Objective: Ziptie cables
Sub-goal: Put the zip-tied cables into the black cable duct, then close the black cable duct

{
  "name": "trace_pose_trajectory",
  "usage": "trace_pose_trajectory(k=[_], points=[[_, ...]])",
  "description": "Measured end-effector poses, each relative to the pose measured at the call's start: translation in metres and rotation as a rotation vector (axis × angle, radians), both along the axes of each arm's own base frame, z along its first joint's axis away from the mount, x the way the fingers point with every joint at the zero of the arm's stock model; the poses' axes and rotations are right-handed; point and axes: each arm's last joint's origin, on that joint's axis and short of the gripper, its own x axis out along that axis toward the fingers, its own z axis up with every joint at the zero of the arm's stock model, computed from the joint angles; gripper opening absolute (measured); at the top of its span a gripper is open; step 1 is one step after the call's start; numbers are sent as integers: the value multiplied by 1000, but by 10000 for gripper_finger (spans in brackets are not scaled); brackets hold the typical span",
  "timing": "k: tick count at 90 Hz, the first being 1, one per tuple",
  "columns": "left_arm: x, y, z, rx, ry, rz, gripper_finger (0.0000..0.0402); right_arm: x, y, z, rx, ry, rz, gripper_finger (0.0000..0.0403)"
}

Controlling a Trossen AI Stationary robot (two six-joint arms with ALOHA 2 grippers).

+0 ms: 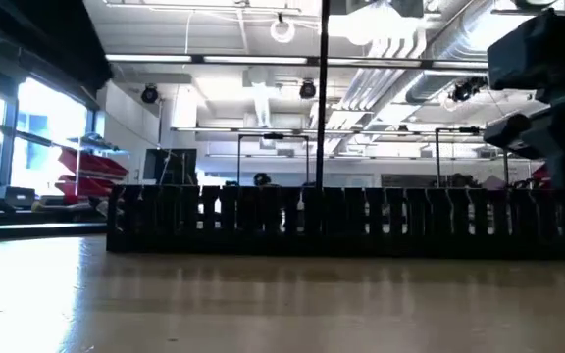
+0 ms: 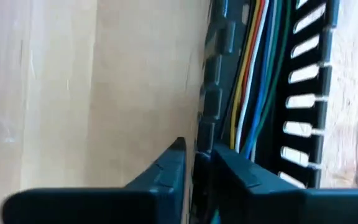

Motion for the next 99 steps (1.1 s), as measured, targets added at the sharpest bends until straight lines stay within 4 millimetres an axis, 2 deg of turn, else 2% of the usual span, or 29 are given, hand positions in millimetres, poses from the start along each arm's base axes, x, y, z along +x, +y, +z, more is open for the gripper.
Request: trace_pose_trajectory(k=[12, 24, 37, 50, 65, 88, 99], points=[[-7, 31, -6, 16, 209, 199, 133, 4, 4, 21, 55, -29, 43, 143], [-11, 69, -27, -31, 384, 262, 133, 8, 8, 56, 115, -98, 69, 184], [-11, 109, -66, -162, 416, 233, 133, 5, 12, 88, 117, -207, 76, 200], [-15, 142, -90, -174, 410, 292, 133, -3, 18, 106, 79, -304, 87, 201], [-6, 162, -100, -178, 325, 236, 123, -9, 23, 109, 39, -342, 86, 201], [39, 175, -96, -164, 51, -141, 79, -9, 22, 109, 24, -357, 45, 201], [66, 185, -94, -66, -131, -267, 64, -9, 22, 109, 17, -363, 34, 201]])
